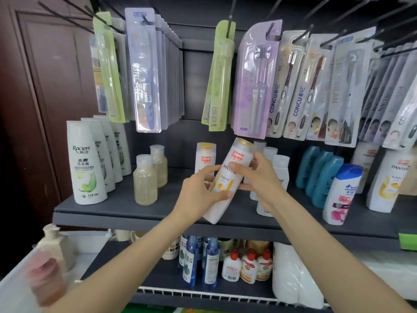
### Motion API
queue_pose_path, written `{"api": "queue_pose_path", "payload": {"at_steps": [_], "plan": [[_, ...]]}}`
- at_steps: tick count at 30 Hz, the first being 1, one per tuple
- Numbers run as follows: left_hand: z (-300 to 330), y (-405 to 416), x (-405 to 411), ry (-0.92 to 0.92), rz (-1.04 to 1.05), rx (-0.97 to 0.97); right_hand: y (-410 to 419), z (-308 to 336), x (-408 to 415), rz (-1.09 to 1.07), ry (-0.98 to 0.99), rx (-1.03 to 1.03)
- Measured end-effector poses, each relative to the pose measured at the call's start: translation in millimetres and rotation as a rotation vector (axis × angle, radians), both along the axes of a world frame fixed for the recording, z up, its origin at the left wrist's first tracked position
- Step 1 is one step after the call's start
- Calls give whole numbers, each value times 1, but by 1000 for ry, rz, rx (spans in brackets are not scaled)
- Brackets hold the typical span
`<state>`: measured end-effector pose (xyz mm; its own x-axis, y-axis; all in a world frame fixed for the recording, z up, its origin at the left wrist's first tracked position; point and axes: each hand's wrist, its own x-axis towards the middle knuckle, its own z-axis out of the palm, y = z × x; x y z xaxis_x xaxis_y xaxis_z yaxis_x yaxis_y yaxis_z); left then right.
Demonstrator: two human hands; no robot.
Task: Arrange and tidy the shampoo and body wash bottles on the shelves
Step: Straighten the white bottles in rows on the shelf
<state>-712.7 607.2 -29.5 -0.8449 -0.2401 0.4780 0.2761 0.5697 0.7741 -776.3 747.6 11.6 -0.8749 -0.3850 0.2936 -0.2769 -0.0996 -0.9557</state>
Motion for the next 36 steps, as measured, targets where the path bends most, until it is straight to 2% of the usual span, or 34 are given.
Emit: {"api": "queue_pose_path", "payload": {"at_steps": [4, 6, 9, 11, 20, 27, 36], "plan": [[-1, 0, -3, 38, 39, -29, -1, 2, -4, -20, 23, -6], [0, -7, -6, 126, 95, -48, -1, 3, -10, -53, 48, 8], [5, -25, -15, 242, 241, -131, -4, 2, -23, -130, 140, 90], [11, -37, -23, 233, 258, -151, -6, 0, -33, -176, 194, 164], [31, -64, -53, 81, 38, -81, -32, -19, -79, -136, 191, 222], [24, -78, -67, 113, -12, -82, -58, -21, -118, -68, 103, 131], [23, -79, -69, 134, -52, -67, -83, -25, -141, 63, 99, 171]]}}
